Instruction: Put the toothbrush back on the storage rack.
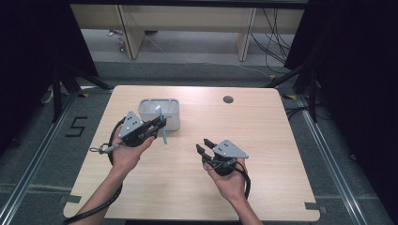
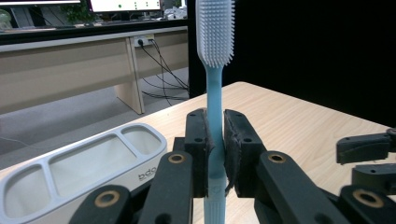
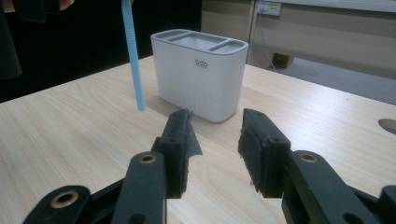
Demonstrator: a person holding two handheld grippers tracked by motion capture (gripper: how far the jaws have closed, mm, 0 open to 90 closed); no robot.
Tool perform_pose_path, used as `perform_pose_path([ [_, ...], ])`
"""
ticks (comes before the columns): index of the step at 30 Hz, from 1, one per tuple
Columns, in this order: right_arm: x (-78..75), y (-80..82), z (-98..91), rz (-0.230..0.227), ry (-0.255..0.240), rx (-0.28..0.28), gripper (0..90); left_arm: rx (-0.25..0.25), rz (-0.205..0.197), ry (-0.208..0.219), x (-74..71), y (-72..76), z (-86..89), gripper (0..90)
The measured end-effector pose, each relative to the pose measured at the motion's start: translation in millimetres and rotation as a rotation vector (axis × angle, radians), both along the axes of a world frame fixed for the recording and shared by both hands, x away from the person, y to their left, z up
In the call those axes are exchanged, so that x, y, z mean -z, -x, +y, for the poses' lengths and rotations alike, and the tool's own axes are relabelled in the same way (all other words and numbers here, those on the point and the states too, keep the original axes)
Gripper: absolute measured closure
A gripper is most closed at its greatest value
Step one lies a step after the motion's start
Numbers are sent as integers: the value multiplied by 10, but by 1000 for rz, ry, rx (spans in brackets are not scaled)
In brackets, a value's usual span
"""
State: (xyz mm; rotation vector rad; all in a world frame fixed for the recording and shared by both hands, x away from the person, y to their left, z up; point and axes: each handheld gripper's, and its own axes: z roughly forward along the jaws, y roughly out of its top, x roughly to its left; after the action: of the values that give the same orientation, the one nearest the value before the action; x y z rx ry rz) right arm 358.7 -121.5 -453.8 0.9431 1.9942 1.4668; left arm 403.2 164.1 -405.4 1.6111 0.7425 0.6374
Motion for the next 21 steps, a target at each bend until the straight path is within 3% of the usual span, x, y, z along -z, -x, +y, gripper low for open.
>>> perform_pose_path([
  [2,9,18,-15,9,-4,17,627,-8,0,-1,-4,-3,25,800],
  [3,14,12,-25,-8,7,14,625,-9,-3,-2,-5,-6,38,800],
  [4,25,15,-30,9,-14,3,622,-12,-3,-1,-6,-6,47,800],
  [9,65,40,-93,12,2,12,616,-19,-6,2,-8,-5,95,800],
  [10,73,61,-108,15,3,37,615,-23,-4,0,-9,-4,102,800],
  [11,88,47,-126,14,-1,18,615,-23,-4,-1,-8,-6,108,800],
  [14,116,56,-183,17,4,32,612,-27,-6,-1,-10,-11,123,800],
  [17,131,58,-223,1,12,43,609,-33,-9,3,-12,-16,131,800],
  [21,162,82,-286,23,7,63,603,-42,-14,1,-23,-26,153,800],
])
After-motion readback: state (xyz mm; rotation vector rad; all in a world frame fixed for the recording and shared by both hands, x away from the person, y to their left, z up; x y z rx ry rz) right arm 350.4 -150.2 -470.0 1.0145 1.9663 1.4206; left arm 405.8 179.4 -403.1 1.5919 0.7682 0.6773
